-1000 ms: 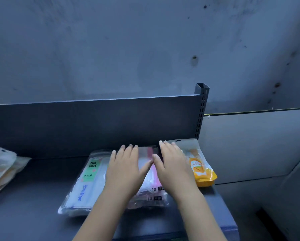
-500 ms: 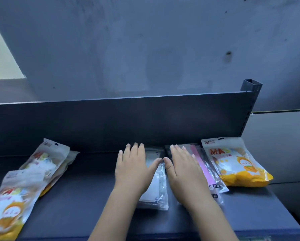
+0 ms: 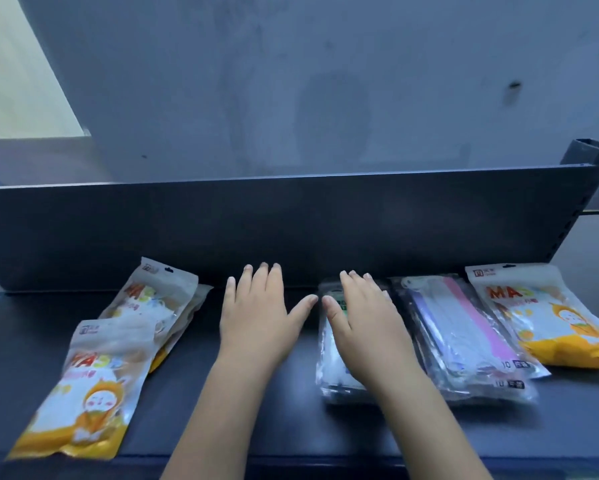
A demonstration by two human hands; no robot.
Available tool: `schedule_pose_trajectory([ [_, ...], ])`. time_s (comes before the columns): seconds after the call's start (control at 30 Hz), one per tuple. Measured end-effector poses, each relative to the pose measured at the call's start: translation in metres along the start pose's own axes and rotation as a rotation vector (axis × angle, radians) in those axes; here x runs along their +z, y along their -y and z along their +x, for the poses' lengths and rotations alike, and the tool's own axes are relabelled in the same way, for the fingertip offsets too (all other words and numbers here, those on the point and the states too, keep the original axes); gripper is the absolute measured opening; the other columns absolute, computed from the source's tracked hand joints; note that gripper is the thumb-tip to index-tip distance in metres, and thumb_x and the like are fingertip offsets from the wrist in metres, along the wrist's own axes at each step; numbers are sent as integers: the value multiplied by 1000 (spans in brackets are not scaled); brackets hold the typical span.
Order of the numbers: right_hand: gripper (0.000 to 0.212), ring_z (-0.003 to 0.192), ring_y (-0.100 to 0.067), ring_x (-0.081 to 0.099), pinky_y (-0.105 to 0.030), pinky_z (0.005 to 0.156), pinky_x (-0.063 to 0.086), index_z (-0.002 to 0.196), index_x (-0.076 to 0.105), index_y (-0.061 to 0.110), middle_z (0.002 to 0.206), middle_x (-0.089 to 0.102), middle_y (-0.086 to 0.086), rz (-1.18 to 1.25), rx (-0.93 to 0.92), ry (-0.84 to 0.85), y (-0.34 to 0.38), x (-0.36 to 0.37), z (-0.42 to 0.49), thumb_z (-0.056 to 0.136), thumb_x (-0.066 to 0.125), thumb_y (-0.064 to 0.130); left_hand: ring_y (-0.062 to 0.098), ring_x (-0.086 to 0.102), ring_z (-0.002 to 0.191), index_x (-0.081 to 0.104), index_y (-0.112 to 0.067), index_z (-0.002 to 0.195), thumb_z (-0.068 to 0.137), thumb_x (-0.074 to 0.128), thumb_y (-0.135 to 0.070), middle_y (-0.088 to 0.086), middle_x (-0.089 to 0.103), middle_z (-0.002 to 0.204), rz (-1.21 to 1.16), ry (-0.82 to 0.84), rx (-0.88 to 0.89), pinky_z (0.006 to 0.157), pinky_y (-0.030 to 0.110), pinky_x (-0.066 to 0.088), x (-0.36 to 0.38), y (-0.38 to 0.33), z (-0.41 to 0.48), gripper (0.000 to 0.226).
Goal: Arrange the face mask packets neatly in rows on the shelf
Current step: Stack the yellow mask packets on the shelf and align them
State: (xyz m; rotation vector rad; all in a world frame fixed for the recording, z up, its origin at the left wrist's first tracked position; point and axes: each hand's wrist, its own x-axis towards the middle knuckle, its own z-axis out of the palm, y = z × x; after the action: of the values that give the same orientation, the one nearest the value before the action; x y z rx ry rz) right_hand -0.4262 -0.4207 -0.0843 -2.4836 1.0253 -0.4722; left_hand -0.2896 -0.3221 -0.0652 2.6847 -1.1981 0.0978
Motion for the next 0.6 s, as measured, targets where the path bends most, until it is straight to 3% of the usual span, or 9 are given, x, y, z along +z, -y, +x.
schedule_pose_trajectory([
  [0.23,61,161,-16,11,-37,129,11,163,30,18,171,29,3,116,10,-33,130,83,7,110,30,49,21,11,163,23,-20,166,100,28,-73,-3,25,174,0,-61,66,131,44,8,-20,140,5,85],
  [0.37,58,159,-19,19,-36,125,21,157,40,17,165,39,1,198,49,15,199,125,-4,110,34,49,21,25,157,37,-20,159,96,26,-74,-2,42,164,-12,-58,81,130,46,14,-29,221,3,84],
  [0.43,43,148,-20,37,-34,112,36,141,54,23,145,55,5,259,97,25,221,141,-6,108,40,48,22,34,152,43,-22,153,96,26,-75,-4,50,156,-13,-47,66,129,48,20,-31,254,0,80],
  [0.5,28,123,-17,53,-35,92,49,120,61,31,119,60,12,299,165,14,237,157,-7,104,46,48,23,36,151,44,-24,152,97,28,-75,-5,51,155,-41,-5,46,128,49,22,-29,284,-3,77],
  [0.6,26,107,-20,56,-43,84,56,101,63,27,106,58,7,290,291,-7,251,177,-4,100,48,49,25,46,144,48,-22,149,97,37,-73,1,58,149,-135,69,-29,125,47,27,-28,318,-9,74],
])
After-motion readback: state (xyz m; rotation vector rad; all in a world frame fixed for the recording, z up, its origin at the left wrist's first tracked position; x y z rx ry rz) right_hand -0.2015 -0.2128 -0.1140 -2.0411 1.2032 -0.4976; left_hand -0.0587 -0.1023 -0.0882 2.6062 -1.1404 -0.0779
